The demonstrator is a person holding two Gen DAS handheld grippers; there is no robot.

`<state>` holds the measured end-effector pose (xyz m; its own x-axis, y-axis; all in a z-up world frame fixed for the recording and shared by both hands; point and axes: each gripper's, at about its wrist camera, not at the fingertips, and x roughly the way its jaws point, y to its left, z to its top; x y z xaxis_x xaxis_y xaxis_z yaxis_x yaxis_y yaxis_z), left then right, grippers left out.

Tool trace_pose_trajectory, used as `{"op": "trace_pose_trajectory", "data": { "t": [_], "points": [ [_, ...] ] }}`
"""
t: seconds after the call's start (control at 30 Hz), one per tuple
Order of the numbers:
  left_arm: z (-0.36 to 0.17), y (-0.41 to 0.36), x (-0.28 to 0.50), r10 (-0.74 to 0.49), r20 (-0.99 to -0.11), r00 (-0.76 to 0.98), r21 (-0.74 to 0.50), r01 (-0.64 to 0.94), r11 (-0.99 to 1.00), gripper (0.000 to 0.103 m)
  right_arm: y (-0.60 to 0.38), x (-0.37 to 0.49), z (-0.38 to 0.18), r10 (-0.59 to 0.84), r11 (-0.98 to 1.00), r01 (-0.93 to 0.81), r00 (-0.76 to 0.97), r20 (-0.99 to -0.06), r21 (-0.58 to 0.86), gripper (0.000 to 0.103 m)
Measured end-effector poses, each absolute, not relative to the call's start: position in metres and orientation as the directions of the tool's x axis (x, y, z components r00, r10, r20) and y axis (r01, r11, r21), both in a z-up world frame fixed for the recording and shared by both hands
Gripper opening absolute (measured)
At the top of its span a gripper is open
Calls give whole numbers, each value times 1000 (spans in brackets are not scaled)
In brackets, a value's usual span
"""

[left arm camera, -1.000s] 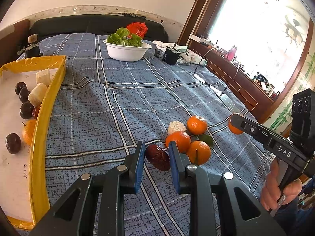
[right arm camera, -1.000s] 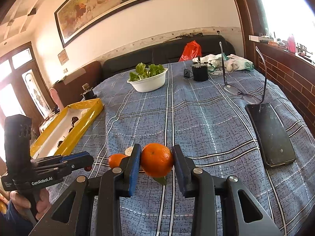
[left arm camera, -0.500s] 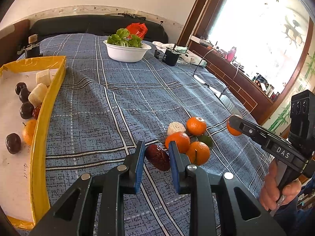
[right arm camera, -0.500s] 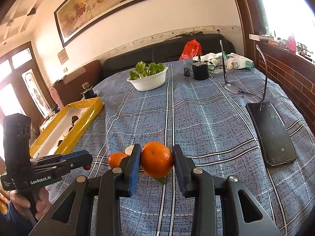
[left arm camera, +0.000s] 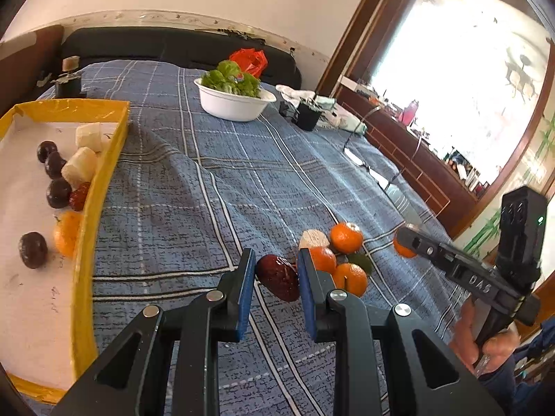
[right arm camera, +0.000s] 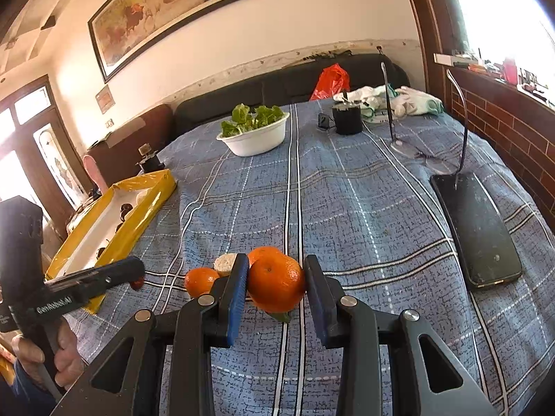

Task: Organize fruits
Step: 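Carry the date in the left tool while the right tool carries the tangerine to the tray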

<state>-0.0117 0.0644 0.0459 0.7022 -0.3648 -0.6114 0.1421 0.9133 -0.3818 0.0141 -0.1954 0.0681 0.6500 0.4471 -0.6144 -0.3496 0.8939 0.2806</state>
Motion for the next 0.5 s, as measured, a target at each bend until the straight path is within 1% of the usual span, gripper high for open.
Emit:
{"op": "trace_pose_trajectory", "data": {
  "t": [0.1,0.17,0.33,0.43,0.5],
  "points": [
    [54,78,-18,-357,-593,722,-393,127,911,23,-188,10,74,483,875,-367,622,-616,316,36],
    [62,91,-22,-344,-585,735,-398,109,911,24,-178,6,82,499,865,-390,615,-611,314,36],
    [79,140,-30,-308,-569,763,-435,39,900,24,-127,-4,108,576,805,-514,555,-600,297,36],
    [83,173,-32,-252,-589,768,-428,-31,903,24,-87,-7,114,603,767,-579,502,-620,276,36],
    [83,199,-32,-217,-603,768,-431,-84,898,24,-59,-8,115,630,731,-619,451,-632,287,36]
  ]
}}
